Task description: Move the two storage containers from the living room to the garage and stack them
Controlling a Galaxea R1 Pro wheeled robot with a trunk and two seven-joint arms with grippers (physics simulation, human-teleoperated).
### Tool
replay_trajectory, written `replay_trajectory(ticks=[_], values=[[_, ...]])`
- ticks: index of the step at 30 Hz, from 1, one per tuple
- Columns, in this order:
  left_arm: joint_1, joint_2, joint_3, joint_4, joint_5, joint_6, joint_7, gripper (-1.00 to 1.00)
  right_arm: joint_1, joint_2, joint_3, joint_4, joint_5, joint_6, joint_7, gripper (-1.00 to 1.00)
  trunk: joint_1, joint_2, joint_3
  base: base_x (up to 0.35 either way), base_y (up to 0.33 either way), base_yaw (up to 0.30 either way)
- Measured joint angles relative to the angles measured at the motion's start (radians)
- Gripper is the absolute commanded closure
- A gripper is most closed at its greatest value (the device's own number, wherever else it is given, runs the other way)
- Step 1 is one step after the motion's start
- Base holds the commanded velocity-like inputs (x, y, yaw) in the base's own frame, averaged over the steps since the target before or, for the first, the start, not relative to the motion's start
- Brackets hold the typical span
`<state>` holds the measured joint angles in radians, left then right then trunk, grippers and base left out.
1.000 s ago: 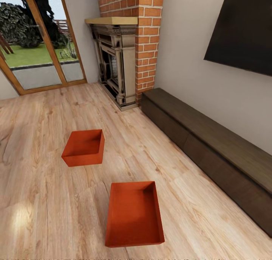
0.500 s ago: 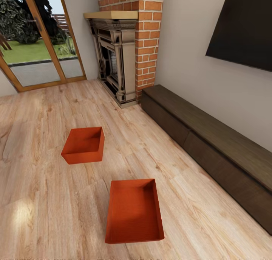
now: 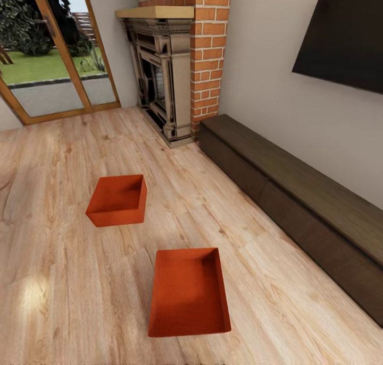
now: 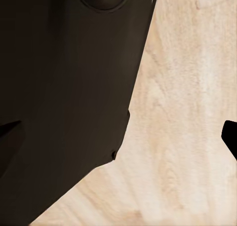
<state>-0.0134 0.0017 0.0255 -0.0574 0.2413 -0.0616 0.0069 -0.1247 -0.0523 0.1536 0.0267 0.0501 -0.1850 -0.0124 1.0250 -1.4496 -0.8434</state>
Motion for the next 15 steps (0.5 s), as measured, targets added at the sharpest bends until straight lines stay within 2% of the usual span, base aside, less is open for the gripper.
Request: replay_trajectory(ticks=[15], values=[[0.0, 0.0, 0.0, 0.0, -0.001, 0.0, 0.0, -1.0, 0.0, 0.001, 0.0, 0.0, 0.0, 0.0, 0.0, -1.0, 0.0, 0.0, -0.024, 0.0, 0.0, 0.0]])
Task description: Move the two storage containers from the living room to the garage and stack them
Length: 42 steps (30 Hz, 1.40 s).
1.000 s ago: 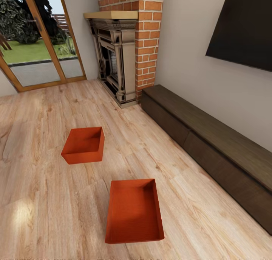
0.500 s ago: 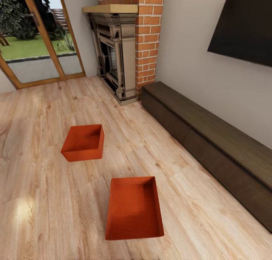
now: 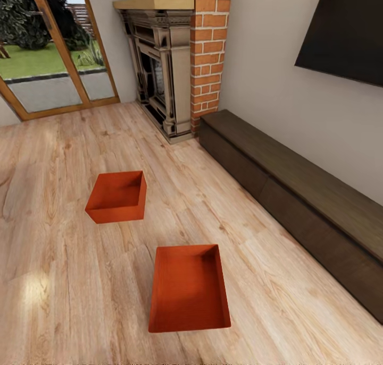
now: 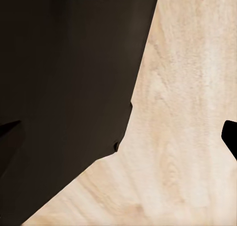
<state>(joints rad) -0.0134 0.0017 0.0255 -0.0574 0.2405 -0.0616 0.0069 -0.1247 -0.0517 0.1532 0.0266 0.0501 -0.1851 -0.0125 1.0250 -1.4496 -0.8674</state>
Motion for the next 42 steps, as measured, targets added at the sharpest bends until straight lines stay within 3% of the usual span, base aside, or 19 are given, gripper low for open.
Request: replay_trajectory(ticks=[42], values=[[0.0, 0.0, 0.0, 0.0, 0.0, 0.0, 0.0, -1.0, 0.0, 0.0, -0.001, 0.0, 0.0, 0.0, 0.001, -1.0, 0.0, 0.0, -0.066, 0.0, 0.0, 0.0]])
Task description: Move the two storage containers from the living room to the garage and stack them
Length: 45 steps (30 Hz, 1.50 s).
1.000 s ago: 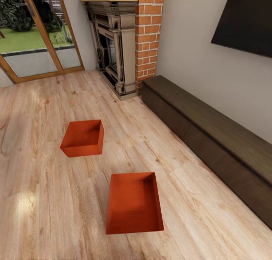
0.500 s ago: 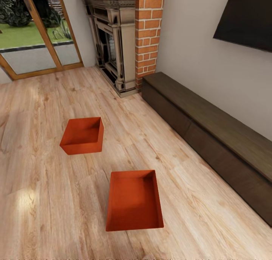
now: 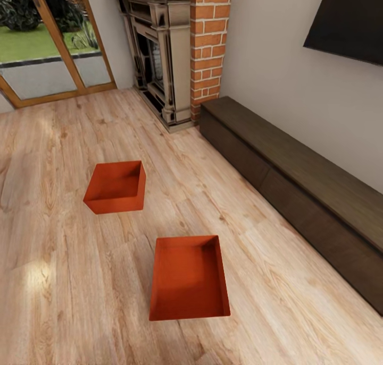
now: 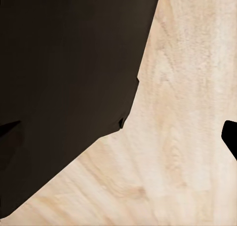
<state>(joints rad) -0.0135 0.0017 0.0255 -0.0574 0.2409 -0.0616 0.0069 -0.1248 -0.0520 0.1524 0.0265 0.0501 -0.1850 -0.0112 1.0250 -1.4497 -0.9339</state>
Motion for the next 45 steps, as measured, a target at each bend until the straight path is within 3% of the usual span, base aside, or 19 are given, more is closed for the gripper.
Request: replay_trajectory(ticks=[42, 45], values=[[0.0, 0.0, 0.0, 0.0, 0.0, 0.0, 0.0, -1.0, 0.0, 0.002, 0.004, 0.0, 0.006, 0.0, -0.003, -1.0, 0.0, 0.0, -0.003, 0.0, 0.0, 0.0], [0.0, 0.005, 0.005, -0.013, 0.031, 0.001, 0.001, -1.0, -0.001, -0.015, -0.01, -0.02, 0.003, 0.003, -0.037, -1.0, 0.0, 0.0, -0.003, 0.0, 0.0, 0.0]])
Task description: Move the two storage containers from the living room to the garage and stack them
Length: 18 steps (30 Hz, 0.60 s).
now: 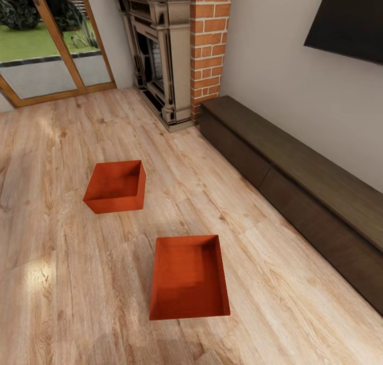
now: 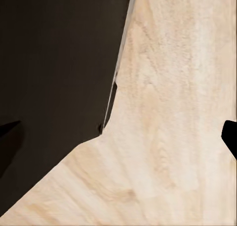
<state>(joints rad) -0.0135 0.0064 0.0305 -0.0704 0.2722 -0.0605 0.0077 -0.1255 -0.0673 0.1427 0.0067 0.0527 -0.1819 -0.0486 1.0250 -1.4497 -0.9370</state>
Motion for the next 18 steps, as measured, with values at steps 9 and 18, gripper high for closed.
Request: replay_trajectory(ticks=[9, 18], values=[[-0.012, 0.061, 0.004, -0.239, 0.061, 0.146, 0.118, -1.0, -0.026, -0.027, -0.021, -0.221, 0.001, 0.188, -0.068, -1.0, 0.0, 0.0, 0.0, 0.0, 0.0, 0.0], [-0.149, 0.075, 0.005, -0.253, 0.062, 0.246, 0.168, -1.0, -0.212, -0.023, -0.099, -0.243, -0.002, 0.134, -0.138, -1.0, 0.0, 0.0, 0.0, 0.0, 0.0, 0.0]])
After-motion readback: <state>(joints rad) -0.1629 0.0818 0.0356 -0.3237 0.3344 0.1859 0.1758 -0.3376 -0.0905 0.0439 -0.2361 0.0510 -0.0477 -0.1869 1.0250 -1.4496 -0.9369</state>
